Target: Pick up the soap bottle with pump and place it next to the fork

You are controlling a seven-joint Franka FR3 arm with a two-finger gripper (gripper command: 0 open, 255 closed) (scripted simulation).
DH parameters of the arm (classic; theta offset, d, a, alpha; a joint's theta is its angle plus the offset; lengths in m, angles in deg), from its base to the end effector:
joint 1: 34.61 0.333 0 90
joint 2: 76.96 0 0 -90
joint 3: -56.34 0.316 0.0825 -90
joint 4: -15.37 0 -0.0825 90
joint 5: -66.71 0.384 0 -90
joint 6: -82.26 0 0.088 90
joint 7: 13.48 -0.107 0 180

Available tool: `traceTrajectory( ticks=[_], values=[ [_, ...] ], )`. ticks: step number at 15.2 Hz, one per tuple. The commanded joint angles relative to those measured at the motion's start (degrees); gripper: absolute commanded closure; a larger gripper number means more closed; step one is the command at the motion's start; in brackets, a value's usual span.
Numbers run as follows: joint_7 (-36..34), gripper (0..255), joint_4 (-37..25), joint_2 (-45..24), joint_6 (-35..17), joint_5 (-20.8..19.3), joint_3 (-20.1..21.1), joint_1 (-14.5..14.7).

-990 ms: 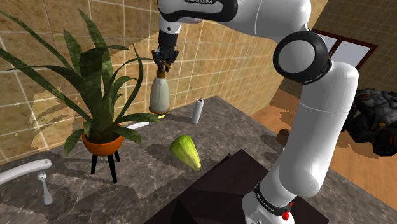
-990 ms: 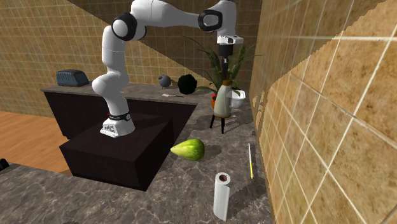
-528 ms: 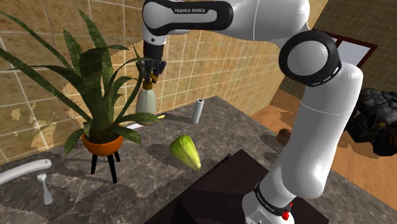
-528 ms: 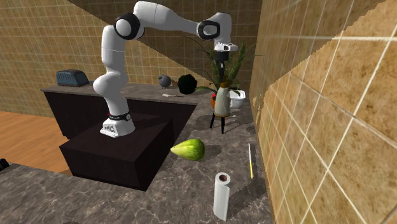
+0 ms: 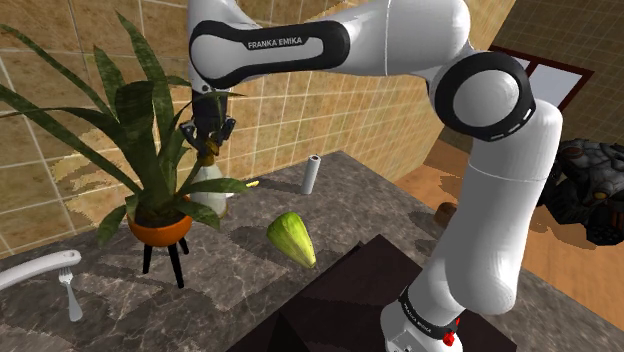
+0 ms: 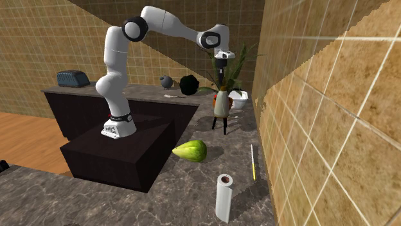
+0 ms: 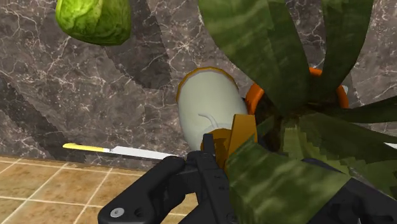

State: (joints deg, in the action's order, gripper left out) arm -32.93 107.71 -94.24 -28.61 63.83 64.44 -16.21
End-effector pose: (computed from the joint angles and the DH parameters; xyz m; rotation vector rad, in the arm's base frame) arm 0.5891 0.2795 0.4556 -3.1296 -0.2093 -0.0394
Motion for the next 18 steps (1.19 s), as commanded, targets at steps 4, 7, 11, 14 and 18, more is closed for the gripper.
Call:
traceTrajectory(
  ticks=[4, 7, 11, 14, 18],
  values=[
    [-5.81, 255, -0.05, -2.74, -2.56, -1.14, 1.65, 3.86],
    [-9.28, 255, -1.04, -5.11, -3.83, -2.0, 2.44, 6.31],
    [-13.79, 255, -3.47, -8.94, -5.04, -3.27, 3.28, 9.72],
    [-17.03, 255, -6.19, -12.31, -5.54, -4.26, 3.7, 12.41],
    [-21.05, 255, -11.15, -17.49, -5.57, -5.56, 4.01, 16.17]
  ],
)
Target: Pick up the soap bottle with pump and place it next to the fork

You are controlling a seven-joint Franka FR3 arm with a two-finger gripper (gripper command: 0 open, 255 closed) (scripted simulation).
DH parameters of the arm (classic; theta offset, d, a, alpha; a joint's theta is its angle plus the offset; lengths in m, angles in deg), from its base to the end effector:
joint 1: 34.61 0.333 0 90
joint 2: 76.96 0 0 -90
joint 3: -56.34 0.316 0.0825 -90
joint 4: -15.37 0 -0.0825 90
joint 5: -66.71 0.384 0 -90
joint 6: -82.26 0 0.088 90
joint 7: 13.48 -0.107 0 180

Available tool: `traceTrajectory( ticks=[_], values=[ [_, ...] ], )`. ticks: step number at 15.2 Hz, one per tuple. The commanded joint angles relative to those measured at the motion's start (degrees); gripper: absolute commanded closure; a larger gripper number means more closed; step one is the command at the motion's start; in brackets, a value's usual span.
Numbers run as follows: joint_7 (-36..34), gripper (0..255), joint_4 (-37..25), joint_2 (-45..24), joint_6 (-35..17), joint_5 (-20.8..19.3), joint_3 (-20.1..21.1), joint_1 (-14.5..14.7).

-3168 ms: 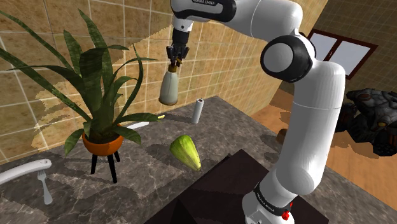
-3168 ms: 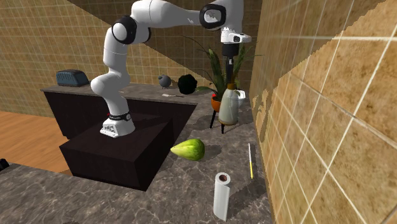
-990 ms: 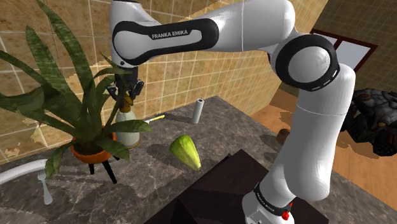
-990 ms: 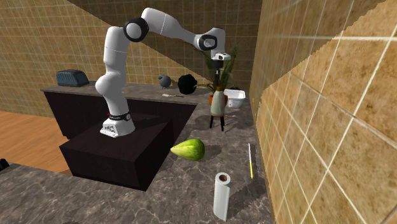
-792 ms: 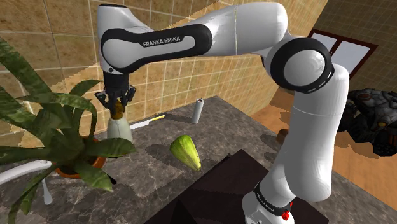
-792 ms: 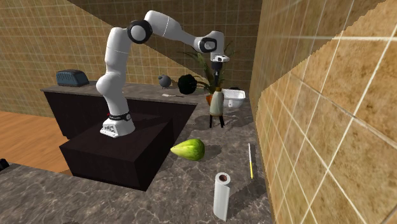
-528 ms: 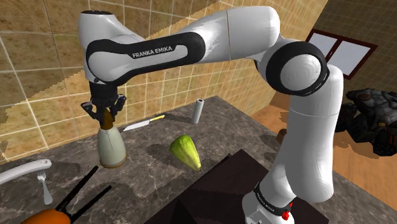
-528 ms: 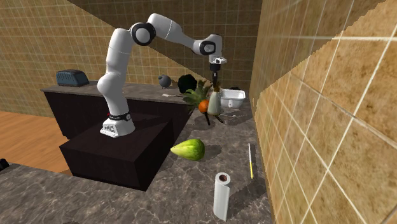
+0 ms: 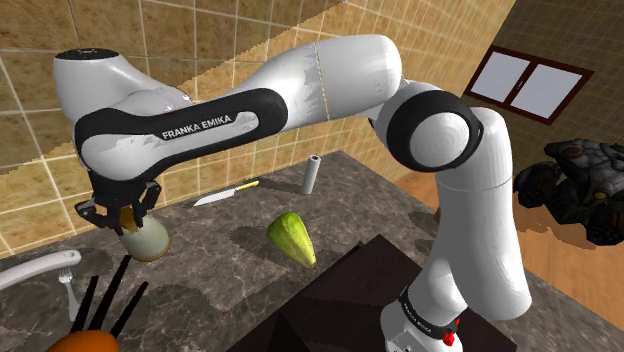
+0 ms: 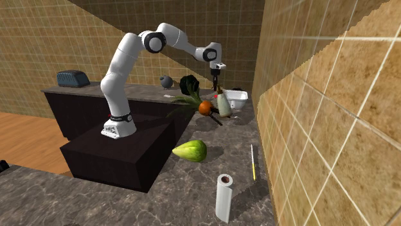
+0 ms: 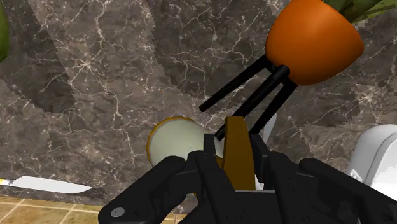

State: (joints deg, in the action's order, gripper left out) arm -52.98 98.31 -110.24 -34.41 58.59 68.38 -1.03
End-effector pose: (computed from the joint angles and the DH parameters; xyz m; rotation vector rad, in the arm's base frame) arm 0.5224 0.4842 0.3566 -3.1294 -0.2107 -0.0383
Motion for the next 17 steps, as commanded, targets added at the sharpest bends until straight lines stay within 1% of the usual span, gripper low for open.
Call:
traceTrajectory(
  ticks=[1, 17],
  values=[
    [-1.27, 255, -2.17, -1.89, 0.26, -0.41, 0.07, 1.27],
    [-2.16, 255, 1.5, -7.55, -9.0, -1.71, -0.83, 1.63]
  ],
)
